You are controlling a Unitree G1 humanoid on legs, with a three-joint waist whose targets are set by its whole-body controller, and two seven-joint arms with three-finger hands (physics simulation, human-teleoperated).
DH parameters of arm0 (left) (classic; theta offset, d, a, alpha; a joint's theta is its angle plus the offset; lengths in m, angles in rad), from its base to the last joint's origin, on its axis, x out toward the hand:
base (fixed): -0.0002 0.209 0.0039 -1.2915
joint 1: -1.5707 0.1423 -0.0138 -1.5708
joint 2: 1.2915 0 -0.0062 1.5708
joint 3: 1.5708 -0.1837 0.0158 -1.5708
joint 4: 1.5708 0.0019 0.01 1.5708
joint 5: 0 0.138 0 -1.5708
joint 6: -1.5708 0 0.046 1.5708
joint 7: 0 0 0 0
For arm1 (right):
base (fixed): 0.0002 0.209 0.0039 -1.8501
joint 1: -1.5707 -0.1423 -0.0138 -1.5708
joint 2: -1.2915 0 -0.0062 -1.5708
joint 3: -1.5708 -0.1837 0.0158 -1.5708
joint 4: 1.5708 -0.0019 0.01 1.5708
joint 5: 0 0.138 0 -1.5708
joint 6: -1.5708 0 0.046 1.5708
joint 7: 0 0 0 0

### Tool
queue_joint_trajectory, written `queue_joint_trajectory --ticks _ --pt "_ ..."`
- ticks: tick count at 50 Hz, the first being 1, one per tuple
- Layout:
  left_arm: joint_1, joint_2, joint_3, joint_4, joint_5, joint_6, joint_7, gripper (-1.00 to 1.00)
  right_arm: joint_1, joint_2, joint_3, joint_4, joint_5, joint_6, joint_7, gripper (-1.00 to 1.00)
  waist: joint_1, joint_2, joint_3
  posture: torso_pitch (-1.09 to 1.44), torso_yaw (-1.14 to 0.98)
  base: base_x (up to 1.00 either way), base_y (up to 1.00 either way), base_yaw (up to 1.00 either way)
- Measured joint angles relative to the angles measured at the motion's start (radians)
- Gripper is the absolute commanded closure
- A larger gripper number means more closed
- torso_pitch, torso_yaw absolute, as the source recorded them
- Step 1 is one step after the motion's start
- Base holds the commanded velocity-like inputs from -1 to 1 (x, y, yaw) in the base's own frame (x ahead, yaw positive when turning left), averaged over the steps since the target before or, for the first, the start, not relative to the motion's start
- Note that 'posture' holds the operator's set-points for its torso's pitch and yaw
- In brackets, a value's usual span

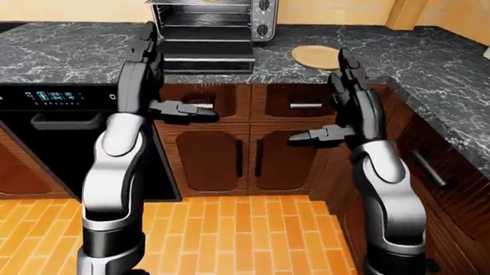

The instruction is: Pick the bread from the top rack and place it on the plate on the counter.

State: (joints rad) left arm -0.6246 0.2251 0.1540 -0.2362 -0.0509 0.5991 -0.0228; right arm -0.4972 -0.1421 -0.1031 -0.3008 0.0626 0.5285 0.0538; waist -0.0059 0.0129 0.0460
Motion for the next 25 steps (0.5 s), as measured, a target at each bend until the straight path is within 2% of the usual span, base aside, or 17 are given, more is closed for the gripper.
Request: queue_joint_trajectory --ticks 6,8,10,12,15,16,18,19,22,25 --pt "-0.046 0.026 0.012 -0.018 -0.010 0.007 0.014 -1.00 -0.033 0.000 0.008 -0.026 0.009 -0.009 -0.008 -1.00 0.010 -0.061 -0.008 0.00 0.00 0.17 0.42 0.00" --pt "-0.035 0.018 -0.003 -0.023 -0.013 0.004 0.013 -1.00 -0.020 -0.004 -0.001 -0.027 0.011 -0.008 -0.009 -1.00 -0.002 -0.035 -0.001 0.00 0.00 0.18 0.33 0.00" --pt "-0.031 0.018 -0.016 -0.017 -0.018 0.016 0.008 -1.00 -0.005 -0.004 -0.009 -0.020 0.010 0.005 -0.013 -1.00 -0.006 -0.047 -0.005 0.00 0.00 0.18 0.32 0.00" --pt "-0.038 0.022 -0.014 -0.017 -0.021 0.030 0.005 -1.00 -0.014 -0.008 -0.015 -0.017 0.012 0.020 -0.018 -1.00 -0.009 -0.043 -0.010 0.00 0.00 0.33 0.33 0.00" --pt "-0.053 0.031 -0.003 -0.041 -0.021 0.042 0.007 -1.00 -0.034 -0.012 -0.017 -0.038 0.016 0.012 -0.025 -1.00 -0.023 0.002 0.004 0.00 0.00 0.36 0.34 0.00" --pt "-0.056 0.035 0.000 -0.053 -0.021 0.043 0.007 -1.00 -0.038 -0.012 -0.017 -0.046 0.018 0.007 -0.026 -1.00 -0.027 0.020 0.003 0.00 0.00 0.36 0.34 0.00" --pt "-0.066 0.046 0.008 -0.068 -0.020 0.043 0.008 -1.00 -0.051 -0.008 -0.013 -0.054 0.023 -0.001 -0.027 -1.00 -0.019 0.064 -0.014 0.00 0.00 0.36 0.32 0.00" --pt "-0.063 0.050 0.015 -0.068 -0.018 0.040 0.009 -1.00 -0.048 0.000 -0.003 -0.052 0.026 -0.004 -0.026 -1.00 -0.011 0.058 -0.012 0.00 0.00 0.36 0.25 0.00" --pt "-0.042 0.048 0.024 -0.059 -0.007 0.040 0.015 -1.00 -0.030 0.002 0.021 -0.044 0.037 0.002 -0.017 -1.00 0.000 0.061 0.000 0.00 0.00 0.36 0.18 0.00" --pt "-0.042 0.044 0.017 -0.056 -0.005 0.045 0.016 -1.00 -0.032 -0.002 0.008 -0.043 0.038 0.010 -0.018 -1.00 0.005 0.034 0.002 0.00 0.00 0.36 0.18 0.00"
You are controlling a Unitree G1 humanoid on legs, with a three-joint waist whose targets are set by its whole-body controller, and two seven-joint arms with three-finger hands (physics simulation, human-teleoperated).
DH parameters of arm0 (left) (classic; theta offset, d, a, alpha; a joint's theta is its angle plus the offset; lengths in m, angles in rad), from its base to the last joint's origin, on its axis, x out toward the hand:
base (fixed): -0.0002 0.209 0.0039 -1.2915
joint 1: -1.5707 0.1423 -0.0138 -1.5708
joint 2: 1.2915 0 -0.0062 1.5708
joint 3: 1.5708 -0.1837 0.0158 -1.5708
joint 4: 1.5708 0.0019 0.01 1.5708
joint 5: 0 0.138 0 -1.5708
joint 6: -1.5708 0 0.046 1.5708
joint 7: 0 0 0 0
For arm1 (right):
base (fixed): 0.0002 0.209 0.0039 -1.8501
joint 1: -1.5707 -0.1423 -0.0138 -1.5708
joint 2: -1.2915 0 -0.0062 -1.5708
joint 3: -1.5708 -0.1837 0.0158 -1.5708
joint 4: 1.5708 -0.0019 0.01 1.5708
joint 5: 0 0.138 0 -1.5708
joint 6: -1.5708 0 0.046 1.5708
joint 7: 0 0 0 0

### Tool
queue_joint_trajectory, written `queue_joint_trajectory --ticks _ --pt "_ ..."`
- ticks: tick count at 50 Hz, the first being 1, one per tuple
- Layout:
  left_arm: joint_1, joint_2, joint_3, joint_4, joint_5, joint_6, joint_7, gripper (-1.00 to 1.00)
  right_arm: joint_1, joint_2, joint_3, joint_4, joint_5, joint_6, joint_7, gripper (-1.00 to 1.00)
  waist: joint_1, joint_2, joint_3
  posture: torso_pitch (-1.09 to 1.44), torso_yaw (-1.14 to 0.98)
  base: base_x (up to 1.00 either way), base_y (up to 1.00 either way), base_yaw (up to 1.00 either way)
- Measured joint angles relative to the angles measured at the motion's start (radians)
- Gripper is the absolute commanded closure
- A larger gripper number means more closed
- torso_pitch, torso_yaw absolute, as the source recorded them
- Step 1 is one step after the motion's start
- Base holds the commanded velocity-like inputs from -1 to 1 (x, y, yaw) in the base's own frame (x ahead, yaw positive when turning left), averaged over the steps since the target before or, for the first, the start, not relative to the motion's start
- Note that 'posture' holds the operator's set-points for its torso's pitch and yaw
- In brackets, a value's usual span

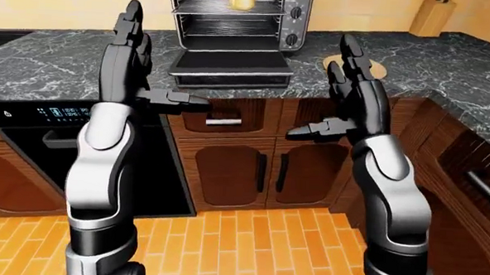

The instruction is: Pick the bread from the top rack and place it on the plate on the counter.

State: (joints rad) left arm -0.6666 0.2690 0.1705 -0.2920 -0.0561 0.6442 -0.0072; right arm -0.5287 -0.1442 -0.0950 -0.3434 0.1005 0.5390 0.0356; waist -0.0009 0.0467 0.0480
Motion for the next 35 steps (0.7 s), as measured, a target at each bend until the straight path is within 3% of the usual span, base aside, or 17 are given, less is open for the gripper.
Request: queue_joint_trajectory --ticks 5,10,12,13,15,17,20,24,28,31,35 --pt "0.002 0.007 0.008 -0.014 -0.003 0.012 -0.002 -1.00 -0.014 -0.003 -0.004 -0.029 0.003 -0.002 -0.004 -1.00 0.016 -0.042 -0.002 0.00 0.00 0.33 0.16 0.00" --pt "-0.014 0.015 0.015 -0.018 -0.001 0.010 0.005 -1.00 -0.023 -0.003 0.003 -0.028 0.007 -0.003 0.000 -1.00 0.021 -0.080 -0.021 0.00 0.00 0.18 0.07 0.00" --pt "-0.011 0.007 0.005 -0.015 -0.004 0.013 0.004 -1.00 -0.017 -0.006 -0.004 -0.016 0.005 -0.004 -0.002 -1.00 0.007 -0.058 0.001 0.00 0.00 0.19 0.08 0.00" --pt "-0.010 0.006 -0.004 -0.009 -0.009 0.020 0.001 -1.00 -0.010 -0.006 -0.009 -0.007 0.002 0.000 -0.005 -1.00 0.002 -0.064 0.012 0.00 0.00 0.21 0.08 0.00" --pt "-0.019 0.012 -0.015 -0.003 -0.018 0.035 -0.005 -1.00 -0.008 -0.007 -0.018 0.007 -0.004 0.010 -0.010 -1.00 -0.007 -0.080 0.010 0.00 0.00 0.22 0.08 0.00" --pt "-0.027 0.020 -0.007 -0.012 -0.022 0.041 -0.005 -1.00 -0.016 -0.007 -0.018 0.004 -0.005 0.014 -0.013 -1.00 -0.008 -0.074 -0.003 0.00 0.00 0.22 0.09 0.00" --pt "-0.037 0.028 0.009 -0.042 -0.019 0.033 0.001 -1.00 -0.032 -0.007 -0.016 -0.025 0.001 0.007 -0.014 -1.00 -0.011 -0.042 -0.008 0.00 0.00 0.19 0.03 0.00" --pt "-0.049 0.039 0.016 -0.065 -0.019 0.032 0.006 -1.00 -0.052 -0.005 -0.018 -0.041 0.012 -0.003 -0.018 -1.00 -0.008 0.025 -0.016 0.00 0.00 0.12 0.00 0.00" --pt "-0.029 0.042 0.033 -0.078 -0.022 0.084 0.016 -1.00 -0.029 0.003 0.007 -0.014 0.033 0.011 -0.018 -1.00 0.012 0.018 -0.009 0.00 0.00 0.09 0.00 0.00" --pt "-0.060 0.051 0.025 -0.122 -0.033 0.138 0.017 -1.00 -0.032 -0.008 -0.011 -0.019 0.040 0.026 -0.027 -1.00 0.011 -0.004 -0.010 0.00 0.00 0.23 -0.26 0.00" --pt "-0.111 0.069 0.025 -0.186 -0.048 0.176 0.016 -1.00 -0.043 -0.016 -0.018 -0.049 0.042 0.017 -0.037 -1.00 0.016 -0.012 -0.013 0.00 0.00 0.30 -0.29 0.00"
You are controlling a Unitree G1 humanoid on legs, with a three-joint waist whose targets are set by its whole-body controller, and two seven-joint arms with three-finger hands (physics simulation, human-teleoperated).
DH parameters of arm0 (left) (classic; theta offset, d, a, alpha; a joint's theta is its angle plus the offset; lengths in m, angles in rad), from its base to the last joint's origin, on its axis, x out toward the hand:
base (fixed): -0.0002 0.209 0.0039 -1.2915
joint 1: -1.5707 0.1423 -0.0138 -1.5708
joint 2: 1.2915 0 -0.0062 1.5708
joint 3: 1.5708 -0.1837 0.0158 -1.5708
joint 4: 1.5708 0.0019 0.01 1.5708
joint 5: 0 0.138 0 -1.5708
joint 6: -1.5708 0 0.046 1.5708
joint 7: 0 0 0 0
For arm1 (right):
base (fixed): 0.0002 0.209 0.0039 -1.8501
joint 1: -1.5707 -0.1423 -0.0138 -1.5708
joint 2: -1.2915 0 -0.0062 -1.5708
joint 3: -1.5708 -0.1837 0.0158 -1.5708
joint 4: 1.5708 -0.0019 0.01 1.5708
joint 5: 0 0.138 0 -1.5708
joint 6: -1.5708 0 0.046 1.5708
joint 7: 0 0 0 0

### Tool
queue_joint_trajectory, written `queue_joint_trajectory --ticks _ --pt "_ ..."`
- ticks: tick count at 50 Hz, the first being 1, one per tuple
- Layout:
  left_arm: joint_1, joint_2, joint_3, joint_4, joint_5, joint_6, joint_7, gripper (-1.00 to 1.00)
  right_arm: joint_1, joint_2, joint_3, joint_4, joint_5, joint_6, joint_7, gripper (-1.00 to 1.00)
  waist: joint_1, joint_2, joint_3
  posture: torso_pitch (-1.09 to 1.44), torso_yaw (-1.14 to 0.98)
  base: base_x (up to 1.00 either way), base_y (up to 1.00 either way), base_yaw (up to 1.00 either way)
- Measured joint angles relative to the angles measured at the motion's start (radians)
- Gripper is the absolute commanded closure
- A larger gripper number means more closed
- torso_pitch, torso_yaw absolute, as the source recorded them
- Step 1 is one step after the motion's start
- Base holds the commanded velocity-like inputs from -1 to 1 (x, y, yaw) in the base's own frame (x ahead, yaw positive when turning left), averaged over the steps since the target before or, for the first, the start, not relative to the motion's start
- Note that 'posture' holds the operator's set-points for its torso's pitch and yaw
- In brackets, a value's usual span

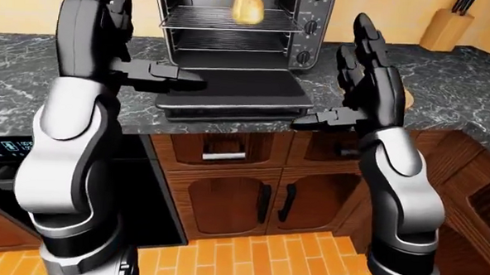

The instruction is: Pick the bread from the top rack and place it on the plate on the counter.

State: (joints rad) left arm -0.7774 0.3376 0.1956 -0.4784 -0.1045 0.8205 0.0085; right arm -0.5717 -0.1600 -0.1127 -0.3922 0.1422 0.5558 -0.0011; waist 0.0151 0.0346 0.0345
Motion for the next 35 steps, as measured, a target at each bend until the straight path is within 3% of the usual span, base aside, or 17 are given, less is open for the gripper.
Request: queue_joint_trajectory --ticks 4,7,12,18,21,23,25,28,30,33,35 --pt "-0.028 0.016 0.010 -0.038 0.000 0.031 0.001 -1.00 -0.012 0.000 0.010 -0.010 0.006 -0.019 0.002 -1.00 0.019 -0.044 0.002 0.00 0.00 0.30 -0.21 0.00" --pt "-0.049 0.021 0.007 -0.043 0.000 0.055 0.002 -1.00 -0.009 -0.001 0.011 -0.002 0.008 -0.018 0.003 -1.00 0.023 -0.099 0.001 0.00 0.00 0.30 -0.17 0.00" --pt "-0.055 0.010 -0.029 -0.051 -0.019 0.091 -0.011 -1.00 0.015 -0.009 -0.023 0.017 0.000 -0.001 -0.011 -1.00 -0.010 -0.080 0.018 0.00 0.00 0.31 -0.16 0.00" --pt "-0.079 0.017 -0.014 -0.067 -0.017 0.097 -0.007 -1.00 -0.003 -0.009 -0.015 -0.002 0.010 -0.011 -0.018 -1.00 -0.022 -0.021 0.020 0.00 0.00 0.30 -0.20 0.00" --pt "-0.094 0.025 -0.014 -0.072 -0.014 0.097 -0.006 -1.00 -0.012 -0.012 -0.012 -0.008 0.014 -0.012 -0.018 -1.00 -0.029 0.021 0.016 0.00 0.00 0.27 -0.22 0.00" --pt "-0.081 0.027 -0.004 -0.071 -0.008 0.104 -0.004 -1.00 -0.008 -0.005 0.005 0.003 0.015 -0.011 -0.015 -1.00 -0.016 0.000 0.023 0.00 0.00 0.09 0.00 0.00" --pt "-0.074 0.028 0.004 -0.063 -0.001 0.116 0.000 -1.00 -0.008 -0.002 0.017 0.017 0.017 -0.008 -0.009 -1.00 -0.005 0.008 0.020 0.00 0.00 0.07 0.00 0.00" --pt "-0.086 0.029 -0.003 -0.061 0.003 0.124 -0.001 -1.00 -0.001 -0.001 0.008 0.017 0.019 -0.002 -0.010 -1.00 -0.007 -0.005 0.004 0.00 0.00 0.06 0.00 0.00" --pt "-0.092 0.031 -0.009 -0.079 0.002 0.117 -0.006 -1.00 -0.001 -0.004 -0.004 0.002 0.019 -0.005 -0.016 -1.00 -0.004 -0.027 0.020 0.00 0.00 0.05 0.00 0.00" --pt "-0.108 0.031 -0.012 -0.090 0.002 0.114 -0.011 -1.00 -0.009 -0.015 -0.012 -0.012 0.014 -0.012 -0.023 -1.00 -0.013 -0.074 0.018 0.00 0.00 0.01 0.00 0.00" --pt "-0.103 0.025 -0.021 -0.100 0.000 0.125 -0.015 -1.00 -0.002 -0.018 -0.021 -0.014 0.008 -0.017 -0.026 -1.00 -0.015 -0.054 0.031 0.00 0.00 0.00 0.00 0.00"
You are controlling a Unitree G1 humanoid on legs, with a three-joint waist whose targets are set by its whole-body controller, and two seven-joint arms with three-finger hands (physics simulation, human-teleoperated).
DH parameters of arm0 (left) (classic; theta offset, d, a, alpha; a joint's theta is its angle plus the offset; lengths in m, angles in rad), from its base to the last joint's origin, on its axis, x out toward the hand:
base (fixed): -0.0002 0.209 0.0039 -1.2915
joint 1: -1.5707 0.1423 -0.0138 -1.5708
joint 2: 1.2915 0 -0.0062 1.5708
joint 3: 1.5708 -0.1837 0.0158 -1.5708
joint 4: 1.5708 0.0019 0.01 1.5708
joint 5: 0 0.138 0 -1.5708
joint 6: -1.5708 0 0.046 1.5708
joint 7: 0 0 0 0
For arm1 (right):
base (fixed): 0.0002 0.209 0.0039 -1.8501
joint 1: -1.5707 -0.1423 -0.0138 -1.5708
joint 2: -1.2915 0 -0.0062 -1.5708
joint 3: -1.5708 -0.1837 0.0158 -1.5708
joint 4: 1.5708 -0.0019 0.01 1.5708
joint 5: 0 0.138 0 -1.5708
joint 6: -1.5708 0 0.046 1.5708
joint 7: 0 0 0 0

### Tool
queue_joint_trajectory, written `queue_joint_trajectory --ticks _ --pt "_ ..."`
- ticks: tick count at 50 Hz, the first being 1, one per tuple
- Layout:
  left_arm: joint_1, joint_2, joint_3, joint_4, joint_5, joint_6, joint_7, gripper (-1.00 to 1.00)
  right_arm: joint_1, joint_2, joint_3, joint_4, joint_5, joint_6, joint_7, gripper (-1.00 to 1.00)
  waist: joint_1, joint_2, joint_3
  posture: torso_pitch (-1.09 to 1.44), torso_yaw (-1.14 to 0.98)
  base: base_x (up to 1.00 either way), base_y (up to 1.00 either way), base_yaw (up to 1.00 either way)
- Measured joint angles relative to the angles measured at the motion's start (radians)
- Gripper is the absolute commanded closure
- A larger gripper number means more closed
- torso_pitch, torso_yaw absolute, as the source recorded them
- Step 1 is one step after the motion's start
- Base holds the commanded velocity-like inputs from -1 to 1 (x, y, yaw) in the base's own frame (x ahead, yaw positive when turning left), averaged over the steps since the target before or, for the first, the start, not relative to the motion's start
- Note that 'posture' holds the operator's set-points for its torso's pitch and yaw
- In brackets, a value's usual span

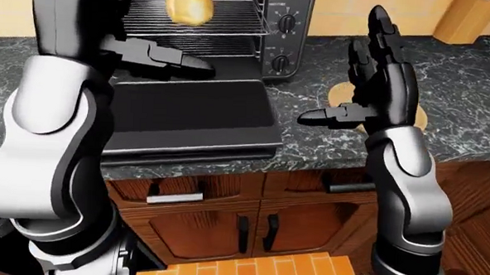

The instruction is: Pick the bread from the top rack and place it on the plate on the counter.

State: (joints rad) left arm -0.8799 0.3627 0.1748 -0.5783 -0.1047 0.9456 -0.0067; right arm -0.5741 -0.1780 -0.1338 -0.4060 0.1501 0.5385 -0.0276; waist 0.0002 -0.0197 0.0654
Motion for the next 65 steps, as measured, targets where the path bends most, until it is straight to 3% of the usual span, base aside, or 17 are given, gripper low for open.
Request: queue_joint_trajectory --ticks 5,12,25,29,33,36,38,40,44,47,52,55,60,65 --pt "-0.004 0.005 -0.003 0.009 -0.004 0.022 -0.009 -1.00 0.009 0.006 0.008 0.034 -0.011 0.010 -0.001 -1.00 -0.005 0.036 0.008 0.00 0.00 0.00 0.00 0.00" --pt "-0.009 0.014 0.015 -0.006 0.011 0.022 -0.006 -1.00 -0.012 0.010 0.023 0.033 -0.013 -0.008 0.005 -1.00 -0.004 0.016 -0.019 0.00 0.00 0.00 0.00 0.00" --pt "-0.031 0.022 0.011 -0.002 0.008 0.035 -0.014 -1.00 -0.020 0.016 0.018 0.053 -0.011 -0.007 0.002 -1.00 -0.002 0.018 -0.012 0.00 0.00 0.00 0.00 0.00" --pt "-0.027 0.022 0.011 0.008 0.011 0.035 -0.014 -1.00 -0.014 0.020 0.027 0.058 -0.006 -0.010 0.003 -1.00 0.006 0.024 -0.022 0.00 0.00 0.01 -0.11 0.00" --pt "-0.012 0.024 0.021 -0.015 0.020 0.024 -0.014 -1.00 -0.006 0.021 0.033 0.044 -0.002 -0.021 0.006 -1.00 0.004 0.063 -0.025 0.00 0.00 0.04 -0.29 0.00" --pt "-0.019 0.024 0.021 -0.015 0.022 0.023 -0.016 -1.00 -0.005 0.020 0.028 0.039 -0.003 -0.022 0.004 -1.00 0.007 0.042 -0.024 0.00 0.00 0.10 -0.25 0.00" --pt "-0.017 0.024 0.023 -0.023 0.021 0.022 -0.017 -1.00 -0.003 0.021 0.025 0.029 -0.002 -0.021 0.002 -1.00 0.016 0.014 -0.016 0.00 0.00 0.11 -0.23 0.00" --pt "-0.021 0.025 0.023 -0.024 0.020 0.020 -0.017 -1.00 -0.004 0.017 0.021 0.018 -0.001 -0.022 -0.001 -1.00 0.018 -0.027 -0.022 0.00 0.00 0.01 0.00 0.00" --pt "-0.004 0.011 0.000 -0.019 0.014 0.021 -0.022 -1.00 0.016 0.010 0.002 0.021 -0.005 -0.015 -0.010 -1.00 0.005 -0.007 0.008 0.00 0.00 0.00 0.00 0.00" --pt "0.003 0.007 -0.006 0.006 0.010 0.032 -0.026 -1.00 0.024 0.013 0.006 0.045 -0.007 0.007 -0.013 -1.00 0.002 0.018 0.014 0.00 0.00 0.20 0.00 0.00" --pt "-0.022 0.020 0.015 -0.025 0.017 0.016 -0.021 -1.00 0.002 0.008 0.011 0.006 -0.006 -0.002 -0.006 -1.00 -0.005 0.028 0.001 0.00 0.00 0.03 0.00 0.00" --pt "-0.025 0.023 0.017 -0.026 0.020 0.005 -0.018 -1.00 -0.004 0.007 0.007 -0.006 -0.006 -0.017 -0.005 -1.00 -0.022 0.055 -0.013 0.00 0.00 0.00 0.00 0.00" --pt "-0.022 0.028 0.020 0.004 0.018 0.028 -0.018 -1.00 0.001 0.016 0.024 0.036 -0.007 -0.004 -0.003 -1.00 -0.012 0.022 -0.007 0.00 0.00 0.00 0.00 0.00" --pt "-0.030 0.031 0.025 0.019 0.020 0.023 -0.010 -1.00 -0.008 0.021 0.030 0.053 -0.011 -0.015 0.001 -1.00 -0.002 0.015 -0.011 0.00 0.00 0.00 0.00 0.00"
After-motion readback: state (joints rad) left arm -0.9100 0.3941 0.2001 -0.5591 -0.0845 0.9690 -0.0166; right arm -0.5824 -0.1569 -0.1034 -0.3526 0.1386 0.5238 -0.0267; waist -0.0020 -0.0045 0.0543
